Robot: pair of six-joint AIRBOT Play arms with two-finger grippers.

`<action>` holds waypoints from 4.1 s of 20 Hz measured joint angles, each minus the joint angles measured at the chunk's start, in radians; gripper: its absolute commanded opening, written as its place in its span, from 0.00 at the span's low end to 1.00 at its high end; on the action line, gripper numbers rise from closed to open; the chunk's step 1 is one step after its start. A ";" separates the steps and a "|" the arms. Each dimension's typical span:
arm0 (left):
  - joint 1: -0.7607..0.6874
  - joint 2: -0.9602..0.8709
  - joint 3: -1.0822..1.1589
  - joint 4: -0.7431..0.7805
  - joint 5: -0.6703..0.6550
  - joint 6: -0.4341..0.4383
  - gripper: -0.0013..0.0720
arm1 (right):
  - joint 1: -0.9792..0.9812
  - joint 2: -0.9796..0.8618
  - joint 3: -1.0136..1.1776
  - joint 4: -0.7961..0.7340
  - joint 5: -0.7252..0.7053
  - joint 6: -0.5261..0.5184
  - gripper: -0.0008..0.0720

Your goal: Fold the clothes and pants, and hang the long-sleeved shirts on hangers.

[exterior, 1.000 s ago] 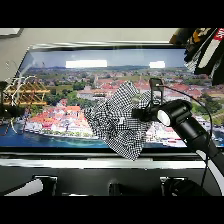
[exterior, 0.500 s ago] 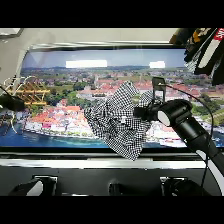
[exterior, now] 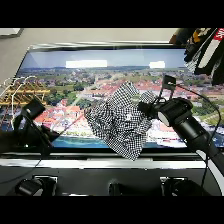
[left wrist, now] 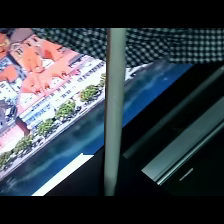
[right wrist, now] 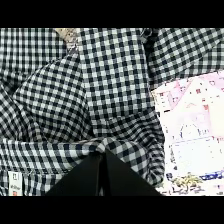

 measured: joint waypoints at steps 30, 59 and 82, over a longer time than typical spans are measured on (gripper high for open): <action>-0.139 -0.057 -0.027 -0.092 -0.123 0.119 0.05 | -0.101 -0.024 0.000 0.067 0.019 0.017 0.05; -0.140 -0.416 0.161 -0.023 -0.066 0.220 0.05 | 0.082 0.084 0.325 -0.085 0.149 -0.195 0.04; -0.209 -0.578 0.208 -0.201 0.205 0.184 0.05 | 0.217 0.078 0.422 -0.016 0.216 -0.142 0.05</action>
